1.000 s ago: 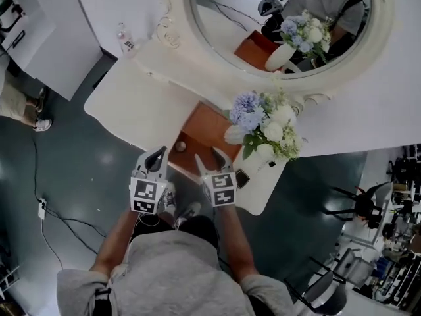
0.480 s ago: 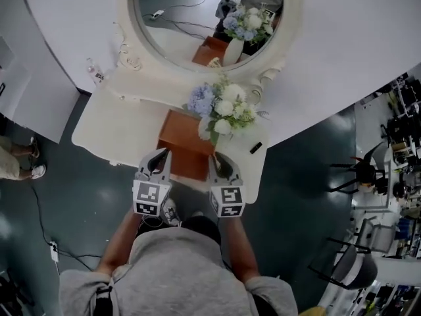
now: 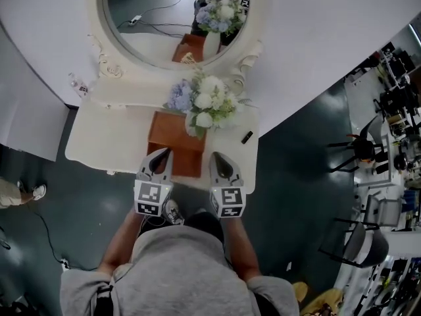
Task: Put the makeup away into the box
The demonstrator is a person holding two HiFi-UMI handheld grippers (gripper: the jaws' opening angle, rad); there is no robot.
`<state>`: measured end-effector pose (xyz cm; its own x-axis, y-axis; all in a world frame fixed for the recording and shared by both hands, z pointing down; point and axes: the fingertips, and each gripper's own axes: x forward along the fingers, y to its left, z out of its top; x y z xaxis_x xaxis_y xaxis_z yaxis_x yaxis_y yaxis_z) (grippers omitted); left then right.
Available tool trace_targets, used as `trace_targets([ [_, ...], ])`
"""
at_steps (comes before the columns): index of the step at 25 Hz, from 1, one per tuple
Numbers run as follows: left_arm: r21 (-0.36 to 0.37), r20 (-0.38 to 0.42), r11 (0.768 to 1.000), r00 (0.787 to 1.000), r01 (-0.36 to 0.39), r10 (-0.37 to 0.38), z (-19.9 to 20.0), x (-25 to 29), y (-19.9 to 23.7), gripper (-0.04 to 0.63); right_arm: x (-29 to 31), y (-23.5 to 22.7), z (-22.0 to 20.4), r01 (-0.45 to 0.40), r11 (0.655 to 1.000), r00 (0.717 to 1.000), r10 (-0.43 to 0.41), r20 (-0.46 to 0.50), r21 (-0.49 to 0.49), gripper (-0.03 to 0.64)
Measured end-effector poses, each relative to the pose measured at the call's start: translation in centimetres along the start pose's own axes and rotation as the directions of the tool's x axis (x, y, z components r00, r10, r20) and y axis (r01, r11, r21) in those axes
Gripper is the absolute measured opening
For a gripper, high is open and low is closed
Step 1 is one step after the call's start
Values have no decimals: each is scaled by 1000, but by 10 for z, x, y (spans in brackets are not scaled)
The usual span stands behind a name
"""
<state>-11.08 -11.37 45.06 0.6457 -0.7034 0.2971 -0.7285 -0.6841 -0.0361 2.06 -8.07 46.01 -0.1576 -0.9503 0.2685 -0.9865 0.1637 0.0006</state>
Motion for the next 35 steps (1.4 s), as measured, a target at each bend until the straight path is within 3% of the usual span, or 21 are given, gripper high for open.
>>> trace_targets([
  [9, 17, -24, 995, 994, 103, -102, -7, 24, -34, 0, -19, -30, -24, 89, 996, 995, -88, -36, 29, 14],
  [17, 19, -48, 986, 985, 164, -163, -6, 67, -90, 0, -41, -103, -47, 168, 984, 984, -165, -65, 59, 14],
  [26, -27, -90, 994, 990, 106, -108, -1, 117, -151, 0, -44, -190, -63, 112, 993, 989, -108, -103, 35, 14],
  [35, -69, -147, 997, 989, -24, 13, -14, 167, -186, 2, -20, -252, -101, -37, 999, 986, 38, -164, 8, 14],
])
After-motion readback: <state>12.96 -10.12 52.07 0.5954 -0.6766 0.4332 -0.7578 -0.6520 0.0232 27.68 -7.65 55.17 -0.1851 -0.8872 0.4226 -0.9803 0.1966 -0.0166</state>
